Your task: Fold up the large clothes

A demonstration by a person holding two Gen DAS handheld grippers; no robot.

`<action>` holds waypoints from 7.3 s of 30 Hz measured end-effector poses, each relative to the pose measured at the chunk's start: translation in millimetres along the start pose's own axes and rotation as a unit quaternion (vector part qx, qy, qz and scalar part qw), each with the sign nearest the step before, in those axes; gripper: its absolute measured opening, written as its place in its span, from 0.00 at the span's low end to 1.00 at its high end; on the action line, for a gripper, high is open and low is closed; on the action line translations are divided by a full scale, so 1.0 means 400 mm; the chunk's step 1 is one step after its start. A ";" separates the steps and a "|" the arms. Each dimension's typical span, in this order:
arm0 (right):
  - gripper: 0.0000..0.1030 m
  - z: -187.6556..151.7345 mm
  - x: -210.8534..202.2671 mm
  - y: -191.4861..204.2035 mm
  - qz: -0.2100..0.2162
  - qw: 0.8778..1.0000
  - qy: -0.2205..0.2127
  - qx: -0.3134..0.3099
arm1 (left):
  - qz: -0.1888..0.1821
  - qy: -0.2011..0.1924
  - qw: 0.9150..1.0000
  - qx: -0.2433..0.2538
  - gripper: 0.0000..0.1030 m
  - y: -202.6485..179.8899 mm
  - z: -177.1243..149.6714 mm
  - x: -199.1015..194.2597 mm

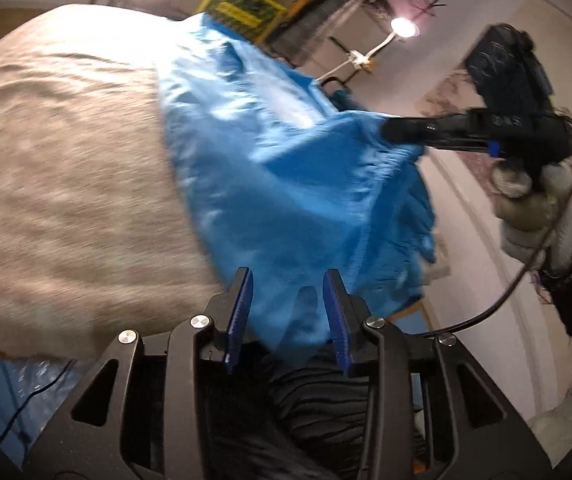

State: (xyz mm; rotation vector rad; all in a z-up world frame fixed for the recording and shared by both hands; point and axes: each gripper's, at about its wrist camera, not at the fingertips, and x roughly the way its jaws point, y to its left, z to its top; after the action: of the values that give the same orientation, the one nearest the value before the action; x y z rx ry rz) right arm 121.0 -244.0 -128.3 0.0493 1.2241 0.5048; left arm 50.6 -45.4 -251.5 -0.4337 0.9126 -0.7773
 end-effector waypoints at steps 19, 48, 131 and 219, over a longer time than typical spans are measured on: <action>0.04 -0.035 0.014 -0.009 0.099 0.992 -0.004 0.080 | 0.110 -0.008 0.987 0.117 0.03 -0.118 -0.100 -0.010; 0.03 -0.252 0.251 -0.023 0.192 0.967 0.052 0.162 | 0.088 -0.049 0.993 -0.065 0.03 0.055 -0.021 -0.173; 0.00 -0.261 -0.152 -0.205 -0.103 0.982 -0.131 -0.091 | 0.083 -0.012 0.996 -0.029 0.42 -0.190 0.303 0.191; 0.73 0.188 -0.103 -0.984 -0.107 0.980 -0.143 0.090 | 0.135 0.135 0.982 -0.015 0.58 -0.144 1.049 0.998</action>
State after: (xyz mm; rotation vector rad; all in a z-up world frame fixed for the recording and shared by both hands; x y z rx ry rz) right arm 314.3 -593.1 -184.5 0.1385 0.9746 0.1902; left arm 525.0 -377.8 -196.8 -0.2262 1.2101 -0.5807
